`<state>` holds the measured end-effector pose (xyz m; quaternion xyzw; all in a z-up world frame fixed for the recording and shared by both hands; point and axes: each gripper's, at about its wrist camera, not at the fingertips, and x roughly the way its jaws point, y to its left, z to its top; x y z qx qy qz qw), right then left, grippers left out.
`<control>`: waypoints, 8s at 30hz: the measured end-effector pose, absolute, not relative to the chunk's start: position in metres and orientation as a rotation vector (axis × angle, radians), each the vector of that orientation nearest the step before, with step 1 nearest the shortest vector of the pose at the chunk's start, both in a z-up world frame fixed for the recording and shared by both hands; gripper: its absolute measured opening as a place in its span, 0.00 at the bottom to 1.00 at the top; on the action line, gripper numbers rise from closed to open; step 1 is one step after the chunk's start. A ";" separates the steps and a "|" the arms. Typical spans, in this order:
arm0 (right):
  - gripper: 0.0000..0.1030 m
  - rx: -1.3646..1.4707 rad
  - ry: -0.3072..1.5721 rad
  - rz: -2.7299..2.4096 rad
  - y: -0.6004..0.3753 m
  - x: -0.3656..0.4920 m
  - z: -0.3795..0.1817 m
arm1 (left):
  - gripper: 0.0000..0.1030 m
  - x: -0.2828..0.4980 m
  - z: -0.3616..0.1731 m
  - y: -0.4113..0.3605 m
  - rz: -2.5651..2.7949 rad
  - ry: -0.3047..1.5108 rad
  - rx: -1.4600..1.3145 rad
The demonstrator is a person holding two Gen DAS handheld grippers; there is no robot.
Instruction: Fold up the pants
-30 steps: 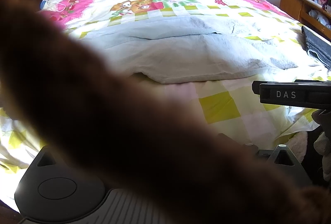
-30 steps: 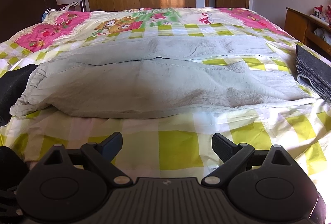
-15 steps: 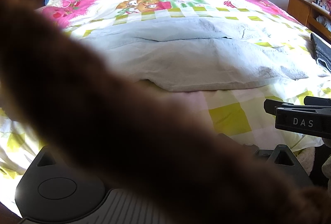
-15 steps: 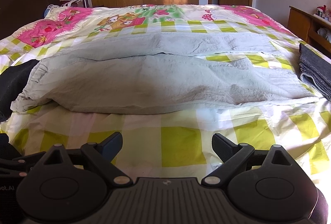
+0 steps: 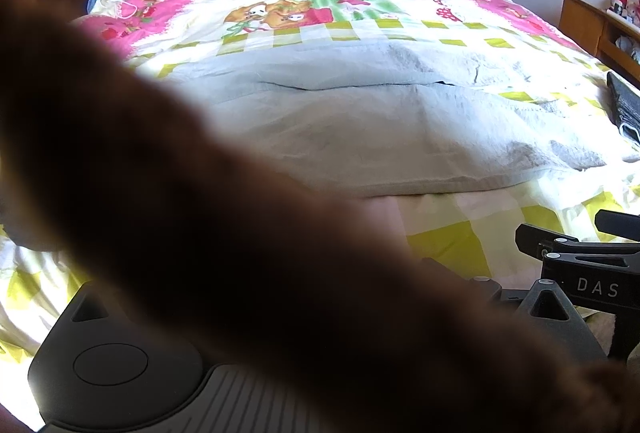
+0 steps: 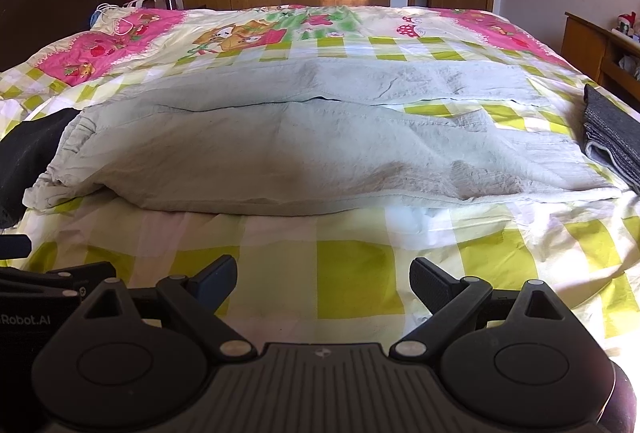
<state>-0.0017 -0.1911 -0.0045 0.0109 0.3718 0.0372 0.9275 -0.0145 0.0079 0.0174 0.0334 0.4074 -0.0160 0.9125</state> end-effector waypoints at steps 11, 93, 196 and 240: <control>1.00 0.020 0.766 0.080 -0.190 -0.002 -0.006 | 1.00 -0.012 0.014 0.009 -0.032 0.853 0.060; 0.27 -0.168 1.000 0.843 -0.014 0.130 -0.012 | 0.98 0.059 -0.011 0.173 -0.108 0.905 0.235; 0.19 -0.462 0.744 0.839 -0.075 0.106 0.046 | 0.19 0.117 0.060 0.252 -0.340 0.640 -0.130; 0.50 -0.952 0.578 1.087 -0.049 0.057 -0.007 | 0.41 0.029 0.025 0.188 -0.267 0.681 0.555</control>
